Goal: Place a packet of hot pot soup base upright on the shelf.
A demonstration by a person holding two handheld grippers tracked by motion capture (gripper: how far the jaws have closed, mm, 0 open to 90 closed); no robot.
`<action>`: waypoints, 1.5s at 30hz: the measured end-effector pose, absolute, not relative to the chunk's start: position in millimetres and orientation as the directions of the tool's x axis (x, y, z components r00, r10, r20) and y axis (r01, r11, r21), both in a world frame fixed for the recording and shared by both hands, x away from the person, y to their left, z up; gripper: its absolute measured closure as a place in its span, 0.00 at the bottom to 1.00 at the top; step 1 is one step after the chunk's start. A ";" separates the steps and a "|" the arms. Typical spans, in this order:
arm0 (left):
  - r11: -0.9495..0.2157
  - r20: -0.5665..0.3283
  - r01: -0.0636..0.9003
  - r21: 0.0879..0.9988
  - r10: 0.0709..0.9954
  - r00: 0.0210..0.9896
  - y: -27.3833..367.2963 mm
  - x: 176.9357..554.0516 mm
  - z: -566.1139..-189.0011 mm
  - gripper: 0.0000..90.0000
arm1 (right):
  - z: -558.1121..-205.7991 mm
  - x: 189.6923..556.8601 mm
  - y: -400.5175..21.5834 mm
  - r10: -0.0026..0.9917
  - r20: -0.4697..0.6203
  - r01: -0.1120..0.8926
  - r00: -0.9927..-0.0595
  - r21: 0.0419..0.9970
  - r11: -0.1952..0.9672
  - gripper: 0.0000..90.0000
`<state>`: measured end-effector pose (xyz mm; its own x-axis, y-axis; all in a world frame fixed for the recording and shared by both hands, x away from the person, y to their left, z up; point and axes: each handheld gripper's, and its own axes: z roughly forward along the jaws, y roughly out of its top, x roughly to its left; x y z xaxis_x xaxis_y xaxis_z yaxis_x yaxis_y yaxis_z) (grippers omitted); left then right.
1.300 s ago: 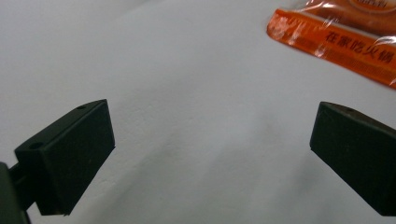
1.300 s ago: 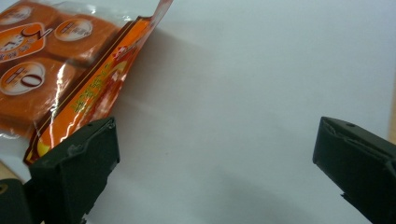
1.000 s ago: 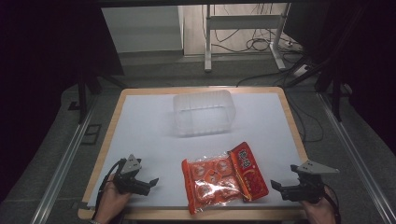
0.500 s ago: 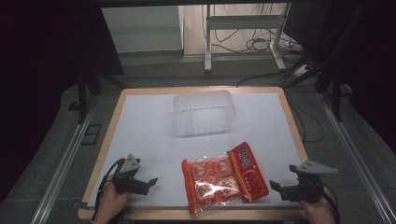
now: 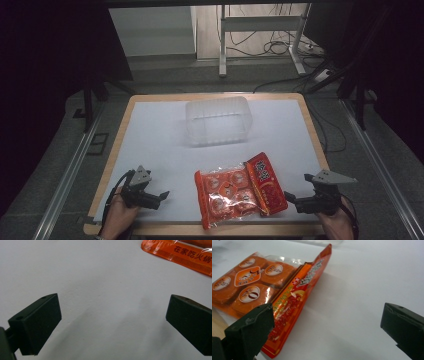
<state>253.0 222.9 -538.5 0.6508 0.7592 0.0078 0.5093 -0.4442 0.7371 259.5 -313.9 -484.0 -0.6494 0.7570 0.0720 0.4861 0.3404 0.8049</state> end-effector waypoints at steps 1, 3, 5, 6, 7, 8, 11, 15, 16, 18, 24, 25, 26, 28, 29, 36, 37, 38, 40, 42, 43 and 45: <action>-0.446 0.010 0.509 0.736 0.759 0.651 222.9 253.1 -538.5 0.00 | -484.1 260.1 -312.2 0.751 0.074 0.482 -0.656 0.806 0.342 0.00; -0.446 0.009 0.509 0.736 0.759 0.651 222.7 253.1 -538.6 0.00 | -484.6 261.5 -309.0 0.741 0.081 0.482 -0.667 0.806 0.345 0.00; -0.446 0.009 0.510 0.735 0.759 0.651 222.7 253.1 -538.6 0.00 | -484.9 262.6 -305.9 0.737 0.086 0.484 -0.671 0.803 0.347 0.00; -0.447 0.011 0.509 0.736 0.759 0.651 222.6 253.1 -538.7 0.00 | -485.1 263.2 -304.5 0.733 0.089 0.485 -0.674 0.801 0.349 0.00; -0.447 0.011 0.509 0.736 0.759 0.651 222.6 253.1 -538.7 0.00 | -485.5 263.9 -303.0 0.728 0.087 0.484 -0.680 0.800 0.356 0.00; -0.448 0.012 0.508 0.735 0.759 0.651 222.5 253.0 -538.7 0.00 | -486.0 264.4 -301.3 0.725 0.086 0.485 -0.683 0.796 0.363 0.00; -0.450 0.012 0.509 0.734 0.758 0.652 222.3 253.0 -538.6 0.00 | -488.7 266.2 -297.0 0.715 0.083 0.486 -0.694 0.786 0.381 0.00; -0.454 0.016 0.508 0.732 0.757 0.653 222.2 253.1 -538.6 0.00 | -492.7 268.7 -291.7 0.693 0.084 0.481 -0.716 0.778 0.404 0.00; -0.454 0.016 0.508 0.732 0.757 0.653 222.1 253.2 -538.6 0.00 | -493.9 269.4 -290.5 0.686 0.086 0.482 -0.722 0.775 0.410 0.00; -0.456 0.018 0.508 0.730 0.757 0.654 222.0 253.2 -538.6 0.00 | -496.8 271.0 -287.7 0.678 0.094 0.486 -0.729 0.768 0.417 0.00; -0.461 0.022 0.508 0.727 0.756 0.654 221.3 253.3 -538.9 0.00 | -503.1 275.8 -280.2 0.671 0.124 0.516 -0.731 0.744 0.425 0.00; -0.462 0.022 0.509 0.727 0.756 0.654 221.2 253.3 -539.0 0.00 | -504.3 276.4 -279.0 0.672 0.130 0.523 -0.729 0.740 0.424 0.00; -0.462 0.022 0.509 0.726 0.755 0.655 221.1 253.4 -539.0 0.00 | -505.6 277.0 -278.0 0.671 0.134 0.527 -0.730 0.735 0.426 0.00; -0.463 0.024 0.508 0.726 0.755 0.655 221.0 253.4 -539.1 0.00 | -507.6 278.1 -276.8 0.664 0.139 0.530 -0.734 0.728 0.434 0.00; -0.464 0.024 0.508 0.726 0.755 0.655 221.0 253.4 -539.1 0.00 | -508.4 278.9 -276.4 0.659 0.154 0.537 -0.736 0.726 0.430 0.00; -0.469 0.027 0.508 0.722 0.753 0.657 219.8 253.3 -539.3 0.00 | -513.6 284.6 -270.8 0.642 0.206 0.570 -0.738 0.699 0.431 0.01; -0.470 0.028 0.508 0.722 0.753 0.658 219.8 253.4 -539.4 0.00 | -513.7 284.5 -269.4 0.640 0.208 0.571 -0.740 0.696 0.434 0.02; -0.471 0.027 0.508 0.721 0.753 0.658 219.7 253.4 -539.4 0.00 | -513.6 284.5 -268.2 0.638 0.202 0.568 -0.743 0.695 0.441 0.04; -0.470 0.027 0.508 0.721 0.753 0.658 219.7 253.4 -539.4 0.00 | -513.5 284.7 -265.9 0.636 0.203 0.569 -0.745 0.690 0.447 0.09; -0.471 0.028 0.508 0.721 0.753 0.658 219.7 253.5 -539.5 0.00 | -512.6 285.7 -263.9 0.632 0.207 0.569 -0.747 0.691 0.446 0.14; -0.475 0.032 0.507 0.719 0.751 0.659 219.9 253.7 -539.3 0.00 | -512.1 286.4 -262.6 0.630 0.206 0.566 -0.749 0.692 0.447 0.16; -0.475 0.030 0.509 0.718 0.751 0.659 219.6 253.7 -539.3 0.00 | -511.3 287.9 -259.8 0.626 0.201 0.563 -0.753 0.689 0.456 0.20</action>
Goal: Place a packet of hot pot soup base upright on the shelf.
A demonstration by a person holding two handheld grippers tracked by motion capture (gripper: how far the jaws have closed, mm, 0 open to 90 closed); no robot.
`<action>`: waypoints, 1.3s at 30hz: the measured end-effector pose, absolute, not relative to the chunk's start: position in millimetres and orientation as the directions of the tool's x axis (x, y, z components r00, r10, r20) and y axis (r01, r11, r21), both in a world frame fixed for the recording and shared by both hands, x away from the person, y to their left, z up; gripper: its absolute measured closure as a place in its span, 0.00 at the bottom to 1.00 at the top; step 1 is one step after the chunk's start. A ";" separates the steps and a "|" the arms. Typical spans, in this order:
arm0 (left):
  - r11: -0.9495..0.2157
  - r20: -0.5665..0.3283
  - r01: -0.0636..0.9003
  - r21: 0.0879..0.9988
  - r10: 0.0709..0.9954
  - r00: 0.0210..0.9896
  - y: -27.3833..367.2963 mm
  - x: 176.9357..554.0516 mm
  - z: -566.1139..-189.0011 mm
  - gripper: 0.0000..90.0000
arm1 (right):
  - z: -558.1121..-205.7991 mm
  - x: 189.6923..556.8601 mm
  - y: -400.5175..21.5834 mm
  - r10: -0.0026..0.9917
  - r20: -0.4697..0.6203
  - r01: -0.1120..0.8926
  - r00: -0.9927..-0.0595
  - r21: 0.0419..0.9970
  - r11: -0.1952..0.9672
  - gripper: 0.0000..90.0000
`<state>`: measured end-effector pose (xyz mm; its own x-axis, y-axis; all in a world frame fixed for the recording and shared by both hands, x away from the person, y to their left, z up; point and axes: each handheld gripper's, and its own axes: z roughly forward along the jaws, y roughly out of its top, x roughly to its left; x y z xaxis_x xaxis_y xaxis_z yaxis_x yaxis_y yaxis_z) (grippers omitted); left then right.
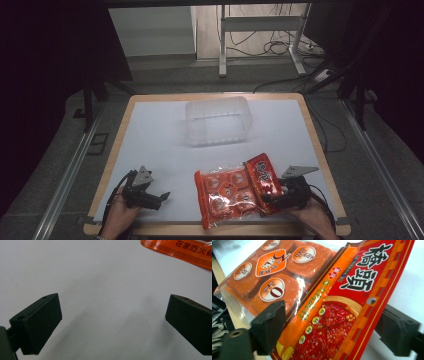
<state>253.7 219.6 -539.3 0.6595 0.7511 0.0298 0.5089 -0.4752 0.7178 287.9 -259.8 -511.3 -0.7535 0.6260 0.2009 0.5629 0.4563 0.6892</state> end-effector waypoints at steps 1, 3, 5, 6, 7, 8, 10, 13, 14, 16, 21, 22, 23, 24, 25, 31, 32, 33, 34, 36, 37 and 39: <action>-0.476 0.031 0.508 0.717 0.751 0.660 219.6 253.7 -539.4 0.00 | -511.2 288.8 -258.1 0.624 0.197 0.560 -0.756 0.689 0.460 0.23; -0.477 0.032 0.509 0.717 0.751 0.660 219.4 253.8 -539.5 0.00 | -510.9 290.2 -254.8 0.620 0.194 0.559 -0.760 0.682 0.471 0.28; -0.480 0.035 0.507 0.716 0.750 0.661 219.4 254.0 -539.4 0.00 | -510.7 291.8 -250.8 0.612 0.188 0.553 -0.768 0.677 0.486 0.31; -0.479 0.034 0.508 0.716 0.750 0.660 219.3 253.9 -539.5 0.00 | -510.6 292.6 -249.0 0.609 0.192 0.556 -0.770 0.670 0.492 0.32; -0.480 0.034 0.508 0.716 0.750 0.660 219.3 253.9 -539.5 0.00 | -511.0 293.7 -247.0 0.608 0.194 0.558 -0.770 0.666 0.495 0.35; -0.480 0.035 0.508 0.716 0.750 0.660 219.2 253.8 -539.5 0.00 | -511.4 294.9 -245.2 0.610 0.190 0.560 -0.769 0.661 0.499 0.39; -0.481 0.035 0.507 0.715 0.749 0.661 219.1 253.8 -539.5 0.01 | -512.0 296.9 -241.9 0.609 0.183 0.555 -0.772 0.660 0.505 0.48; -0.482 0.036 0.507 0.715 0.749 0.661 218.8 253.8 -539.7 0.01 | -511.5 299.7 -238.1 0.606 0.160 0.541 -0.779 0.660 0.522 0.62; -0.483 0.037 0.506 0.715 0.749 0.662 218.8 253.8 -539.7 0.01 | -510.9 300.3 -236.9 0.605 0.151 0.535 -0.782 0.661 0.527 0.67; -0.483 0.038 0.506 0.715 0.749 0.661 218.7 253.8 -539.7 0.01 | -509.5 301.8 -234.2 0.597 0.138 0.521 -0.790 0.665 0.535 0.78; -0.487 0.040 0.505 0.713 0.747 0.664 218.8 253.8 -539.5 0.01 | -510.9 305.2 -228.9 0.599 0.129 0.533 -0.790 0.629 0.566 0.92; -0.489 0.042 0.504 0.712 0.746 0.664 218.8 253.7 -539.4 0.01 | -510.7 306.2 -229.8 0.601 0.149 0.543 -0.786 0.630 0.554 0.96; -0.490 0.043 0.503 0.712 0.746 0.665 218.7 253.7 -539.4 0.01 | -510.1 306.5 -230.4 0.599 0.163 0.549 -0.784 0.631 0.548 0.98; -0.490 0.044 0.503 0.712 0.746 0.664 218.6 253.7 -539.4 0.01 | -509.2 306.2 -230.3 0.597 0.166 0.548 -0.785 0.634 0.546 0.99; -0.490 0.044 0.503 0.712 0.746 0.664 218.6 253.7 -539.4 0.01 | -508.2 305.8 -229.9 0.597 0.157 0.543 -0.787 0.637 0.548 0.99; -0.489 0.044 0.503 0.713 0.747 0.663 218.7 253.8 -539.3 0.01 | -503.5 305.5 -230.1 0.605 0.154 0.549 -0.781 0.630 0.549 0.99; -0.488 0.043 0.504 0.712 0.747 0.663 218.7 253.9 -539.3 0.01 | -501.7 305.1 -230.6 0.607 0.156 0.551 -0.779 0.632 0.545 0.99; -0.488 0.044 0.504 0.713 0.748 0.663 218.6 253.9 -539.3 0.01 | -499.7 304.8 -231.1 0.609 0.157 0.551 -0.778 0.637 0.540 0.99; -0.488 0.044 0.504 0.713 0.748 0.663 218.5 253.9 -539.3 0.01 | -497.7 304.5 -231.6 0.609 0.162 0.552 -0.776 0.641 0.534 0.99; -0.488 0.044 0.504 0.712 0.748 0.662 218.3 253.9 -539.2 0.01 | -493.3 304.3 -232.7 0.608 0.165 0.548 -0.777 0.653 0.523 0.99; -0.488 0.044 0.504 0.713 0.748 0.662 218.3 254.0 -539.3 0.01 | -490.7 304.0 -232.9 0.607 0.168 0.547 -0.777 0.658 0.518 0.99; -0.487 0.044 0.505 0.713 0.749 0.661 218.3 254.1 -539.2 0.01 | -485.3 303.7 -233.2 0.599 0.166 0.536 -0.783 0.670 0.514 0.99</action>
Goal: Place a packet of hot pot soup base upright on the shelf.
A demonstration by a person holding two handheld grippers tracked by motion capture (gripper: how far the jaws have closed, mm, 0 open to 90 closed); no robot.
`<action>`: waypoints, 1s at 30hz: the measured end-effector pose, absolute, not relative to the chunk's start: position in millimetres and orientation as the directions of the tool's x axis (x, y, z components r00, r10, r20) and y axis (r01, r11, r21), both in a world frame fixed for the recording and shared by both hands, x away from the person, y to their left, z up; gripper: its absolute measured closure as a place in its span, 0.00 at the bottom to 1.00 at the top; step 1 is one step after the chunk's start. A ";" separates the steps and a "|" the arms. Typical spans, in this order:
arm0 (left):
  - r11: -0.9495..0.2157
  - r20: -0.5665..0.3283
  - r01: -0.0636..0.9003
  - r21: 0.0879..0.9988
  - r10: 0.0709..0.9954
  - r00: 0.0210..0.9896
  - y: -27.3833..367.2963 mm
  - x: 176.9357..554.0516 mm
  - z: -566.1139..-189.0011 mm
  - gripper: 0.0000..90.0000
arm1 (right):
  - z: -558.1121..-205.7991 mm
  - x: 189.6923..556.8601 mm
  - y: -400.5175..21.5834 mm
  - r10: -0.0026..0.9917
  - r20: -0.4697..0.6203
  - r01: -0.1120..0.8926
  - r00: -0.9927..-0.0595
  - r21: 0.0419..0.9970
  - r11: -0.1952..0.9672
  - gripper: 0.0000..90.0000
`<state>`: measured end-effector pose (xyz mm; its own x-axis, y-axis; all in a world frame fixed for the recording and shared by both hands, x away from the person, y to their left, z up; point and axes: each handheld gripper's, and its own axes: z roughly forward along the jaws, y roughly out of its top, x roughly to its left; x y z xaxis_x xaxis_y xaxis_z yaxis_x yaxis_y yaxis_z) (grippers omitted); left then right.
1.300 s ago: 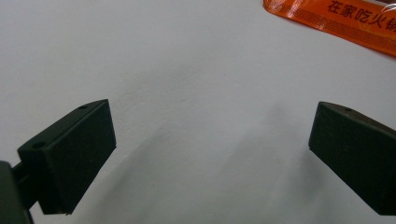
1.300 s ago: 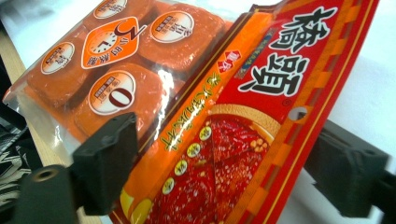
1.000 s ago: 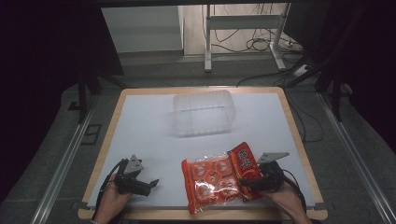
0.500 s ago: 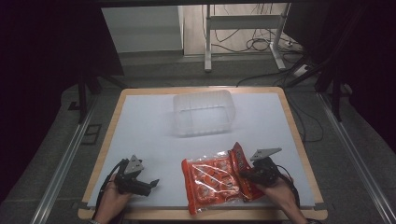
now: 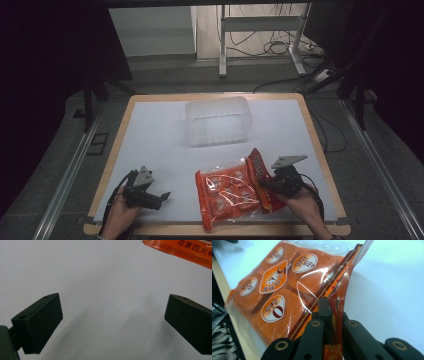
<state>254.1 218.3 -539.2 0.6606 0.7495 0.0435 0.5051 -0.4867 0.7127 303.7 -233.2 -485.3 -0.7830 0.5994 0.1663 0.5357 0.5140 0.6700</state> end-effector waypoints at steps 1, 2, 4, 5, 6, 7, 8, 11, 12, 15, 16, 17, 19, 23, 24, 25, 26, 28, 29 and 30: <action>-0.487 0.044 0.505 0.712 0.750 0.660 218.4 254.1 -539.1 0.01 | -482.2 303.1 -232.8 0.598 0.168 0.534 -0.784 0.674 0.511 0.99; -0.486 0.043 0.505 0.713 0.750 0.660 218.4 254.2 -539.2 0.01 | -479.1 302.9 -232.7 0.593 0.168 0.529 -0.788 0.678 0.511 0.99; -0.486 0.043 0.506 0.713 0.750 0.660 218.5 254.2 -539.1 0.01 | -473.1 302.9 -232.2 0.586 0.166 0.521 -0.793 0.684 0.511 0.99; -0.485 0.043 0.506 0.713 0.751 0.659 218.6 254.3 -539.1 0.01 | -470.4 303.1 -231.4 0.585 0.164 0.518 -0.794 0.686 0.511 0.99; -0.485 0.043 0.506 0.713 0.751 0.659 218.6 254.2 -539.0 0.01 | -467.7 303.5 -230.9 0.582 0.164 0.515 -0.796 0.688 0.511 0.99; -0.485 0.043 0.506 0.713 0.751 0.659 218.6 254.3 -539.1 0.01 | -465.2 303.9 -230.4 0.581 0.168 0.516 -0.797 0.688 0.510 0.99; -0.485 0.043 0.506 0.714 0.751 0.659 218.6 254.3 -539.1 0.01 | -463.0 304.5 -229.9 0.578 0.168 0.514 -0.798 0.690 0.509 0.99; -0.485 0.043 0.506 0.713 0.751 0.659 218.6 254.3 -539.1 0.01 | -456.6 306.3 -228.9 0.571 0.173 0.509 -0.802 0.698 0.504 0.99; -0.485 0.043 0.507 0.713 0.751 0.658 218.6 254.3 -539.0 0.01 | -454.6 306.8 -228.6 0.568 0.172 0.504 -0.805 0.702 0.502 0.99; -0.485 0.043 0.507 0.713 0.752 0.658 218.6 254.2 -539.0 0.01 | -447.4 308.6 -228.1 0.562 0.178 0.500 -0.808 0.712 0.493 0.99; -0.485 0.043 0.507 0.713 0.751 0.659 218.6 254.2 -539.0 0.01 | -444.8 309.0 -227.8 0.560 0.181 0.499 -0.809 0.715 0.489 0.99; -0.486 0.044 0.506 0.712 0.751 0.659 218.6 254.3 -538.9 0.01 | -441.8 309.3 -227.5 0.558 0.180 0.497 -0.810 0.716 0.490 0.99; -0.484 0.043 0.507 0.713 0.752 0.658 218.4 254.2 -539.0 0.01 | -435.4 309.9 -226.6 0.554 0.176 0.490 -0.814 0.720 0.491 0.99; -0.484 0.043 0.506 0.714 0.752 0.658 218.3 254.3 -539.0 0.01 | -421.8 312.1 -224.9 0.545 0.169 0.476 -0.821 0.729 0.492 0.99; -0.486 0.046 0.504 0.713 0.751 0.659 218.4 254.4 -538.9 0.01 | -418.1 312.4 -224.3 0.544 0.168 0.474 -0.822 0.731 0.491 0.99; -0.488 0.047 0.504 0.713 0.751 0.659 218.5 254.5 -538.9 0.01 | -414.6 312.5 -223.4 0.543 0.167 0.471 -0.823 0.733 0.490 0.99; -0.487 0.047 0.504 0.713 0.751 0.659 218.5 254.4 -538.9 0.01 | -411.0 313.0 -222.6 0.539 0.160 0.464 -0.827 0.736 0.493 0.99; -0.486 0.046 0.504 0.714 0.751 0.659 218.4 254.4 -538.9 0.01 | -404.2 313.2 -220.4 0.536 0.152 0.457 -0.830 0.736 0.499 0.99; -0.486 0.046 0.504 0.714 0.751 0.659 218.4 254.3 -538.8 0.01 | -401.1 313.5 -219.4 0.532 0.145 0.449 -0.834 0.738 0.504 0.99; -0.486 0.046 0.504 0.714 0.751 0.658 218.4 254.3 -538.8 0.01 | -397.9 313.6 -218.3 0.531 0.143 0.448 -0.835 0.738 0.505 0.99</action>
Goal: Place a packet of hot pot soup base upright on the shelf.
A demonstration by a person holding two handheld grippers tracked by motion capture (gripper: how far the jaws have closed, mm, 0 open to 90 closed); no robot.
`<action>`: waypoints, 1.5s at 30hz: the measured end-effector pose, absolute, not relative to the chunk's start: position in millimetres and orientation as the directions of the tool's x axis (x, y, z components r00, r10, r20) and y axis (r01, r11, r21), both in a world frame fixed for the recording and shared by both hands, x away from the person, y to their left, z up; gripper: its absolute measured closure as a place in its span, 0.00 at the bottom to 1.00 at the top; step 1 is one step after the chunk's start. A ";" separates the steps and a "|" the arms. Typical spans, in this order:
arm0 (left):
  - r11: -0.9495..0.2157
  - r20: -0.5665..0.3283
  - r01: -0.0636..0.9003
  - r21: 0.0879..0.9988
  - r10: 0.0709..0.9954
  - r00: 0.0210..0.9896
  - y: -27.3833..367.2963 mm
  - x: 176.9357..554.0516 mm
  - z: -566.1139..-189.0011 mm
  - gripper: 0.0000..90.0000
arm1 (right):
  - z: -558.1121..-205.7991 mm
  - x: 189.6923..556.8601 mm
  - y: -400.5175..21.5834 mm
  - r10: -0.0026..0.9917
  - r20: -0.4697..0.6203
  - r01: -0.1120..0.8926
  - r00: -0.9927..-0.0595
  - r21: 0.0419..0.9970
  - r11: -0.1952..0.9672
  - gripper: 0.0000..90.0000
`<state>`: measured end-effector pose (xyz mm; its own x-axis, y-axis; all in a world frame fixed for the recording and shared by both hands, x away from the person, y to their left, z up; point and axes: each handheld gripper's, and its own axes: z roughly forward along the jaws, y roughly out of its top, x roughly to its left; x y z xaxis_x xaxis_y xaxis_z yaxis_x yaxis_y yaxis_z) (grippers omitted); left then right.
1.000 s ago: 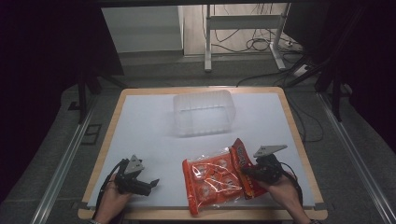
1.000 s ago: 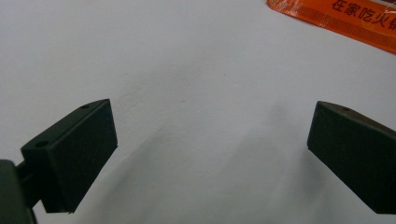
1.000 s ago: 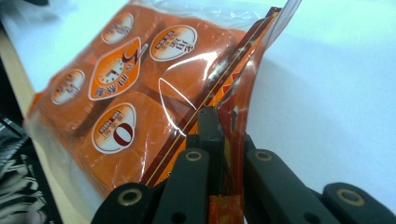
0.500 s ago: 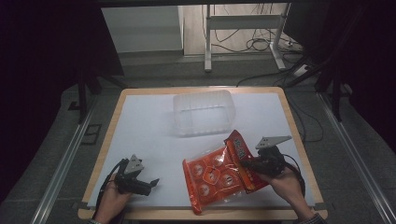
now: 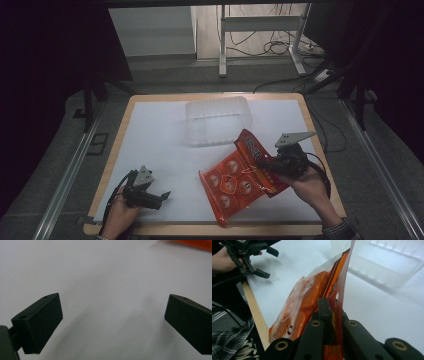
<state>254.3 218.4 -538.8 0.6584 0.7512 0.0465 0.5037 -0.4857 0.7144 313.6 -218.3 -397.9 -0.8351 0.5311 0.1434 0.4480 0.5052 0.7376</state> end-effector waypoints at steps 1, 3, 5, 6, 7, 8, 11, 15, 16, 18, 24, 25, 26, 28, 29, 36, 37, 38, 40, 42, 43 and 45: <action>-0.485 0.046 0.504 0.715 0.751 0.658 218.4 254.3 -538.8 0.01 | -394.8 313.6 -217.3 0.530 0.141 0.445 -0.836 0.739 0.506 0.99; -0.484 0.044 0.504 0.715 0.752 0.658 218.7 254.2 -538.6 0.01 | -389.0 314.0 -215.9 0.525 0.136 0.438 -0.840 0.742 0.508 0.99; -0.480 0.042 0.504 0.718 0.753 0.657 219.1 254.3 -538.5 0.01 | -383.8 314.4 -214.8 0.523 0.136 0.436 -0.841 0.743 0.509 0.99; -0.474 0.038 0.505 0.722 0.756 0.654 219.2 254.2 -538.5 0.01 | -381.4 314.6 -214.4 0.521 0.135 0.434 -0.843 0.743 0.509 0.99; -0.471 0.036 0.506 0.722 0.756 0.653 219.6 254.3 -538.3 0.01 | -379.5 315.2 -214.1 0.519 0.133 0.430 -0.845 0.745 0.510 0.99; -0.468 0.033 0.507 0.724 0.757 0.652 219.9 254.3 -538.3 0.01 | -377.5 315.5 -214.0 0.518 0.136 0.432 -0.845 0.744 0.510 0.99; -0.458 0.027 0.512 0.727 0.763 0.645 220.7 254.3 -538.0 0.01 | -371.6 316.5 -213.3 0.515 0.139 0.432 -0.846 0.745 0.509 0.99; -0.450 0.024 0.514 0.730 0.769 0.639 222.0 254.4 -537.6 0.00 | -363.8 317.0 -212.0 0.511 0.144 0.432 -0.848 0.747 0.506 0.99; -0.449 0.023 0.514 0.731 0.769 0.638 222.2 254.4 -537.5 0.00 | -361.8 316.9 -211.4 0.511 0.145 0.432 -0.848 0.747 0.505 0.99; -0.449 0.024 0.514 0.731 0.769 0.639 222.3 254.4 -537.5 0.00 | -357.8 317.3 -210.4 0.505 0.144 0.427 -0.851 0.749 0.507 0.99; -0.457 0.031 0.511 0.728 0.766 0.642 221.8 254.6 -537.5 0.00 | -345.0 319.0 -207.7 0.500 0.139 0.419 -0.855 0.754 0.506 0.99; -0.457 0.031 0.510 0.729 0.766 0.642 221.8 254.6 -537.5 0.00 | -342.7 319.4 -207.3 0.500 0.138 0.417 -0.855 0.755 0.506 0.99; -0.458 0.032 0.510 0.728 0.766 0.642 221.8 254.6 -537.4 0.00 | -340.5 319.9 -206.9 0.498 0.137 0.415 -0.857 0.757 0.505 0.99; -0.459 0.032 0.510 0.728 0.765 0.643 221.5 254.6 -537.5 0.00 | -336.2 320.5 -205.8 0.500 0.129 0.410 -0.856 0.758 0.507 0.99; -0.461 0.033 0.510 0.726 0.765 0.644 221.5 254.7 -537.5 0.00 | -334.2 320.9 -205.4 0.499 0.129 0.409 -0.857 0.759 0.507 0.99; -0.462 0.034 0.510 0.725 0.765 0.643 221.0 254.7 -537.6 0.00 | -323.1 322.4 -202.2 0.503 0.103 0.396 -0.858 0.756 0.521 0.99; -0.462 0.035 0.510 0.725 0.765 0.644 220.9 254.7 -537.6 0.00 | -321.7 322.4 -202.0 0.510 0.098 0.398 -0.855 0.754 0.523 0.99; -0.462 0.035 0.510 0.725 0.765 0.644 220.9 254.7 -537.6 0.00 | -320.4 323.2 -202.2 0.515 0.085 0.392 -0.853 0.754 0.526 0.99; -0.462 0.034 0.511 0.725 0.765 0.643 220.9 254.8 -537.7 0.00 | -317.7 325.7 -204.1 0.529 0.070 0.393 -0.846 0.752 0.529 0.99; -0.462 0.034 0.510 0.725 0.764 0.644 220.9 254.8 -537.7 0.00 | -315.6 328.5 -207.1 0.540 0.066 0.397 -0.839 0.753 0.525 0.99; -0.462 0.034 0.510 0.725 0.764 0.644 220.8 254.8 -537.7 0.00 | -314.7 329.9 -208.7 0.544 0.067 0.399 -0.836 0.754 0.521 0.99; -0.463 0.035 0.510 0.725 0.764 0.644 220.7 254.8 -537.6 0.00 | -313.0 332.4 -211.5 0.550 0.072 0.403 -0.832 0.759 0.511 0.99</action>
<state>254.8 220.7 -537.6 0.6441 0.7641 0.0350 0.5097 -0.4629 0.7252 332.4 -211.5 -313.0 -0.8324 0.5495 0.0721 0.4033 0.5114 0.7588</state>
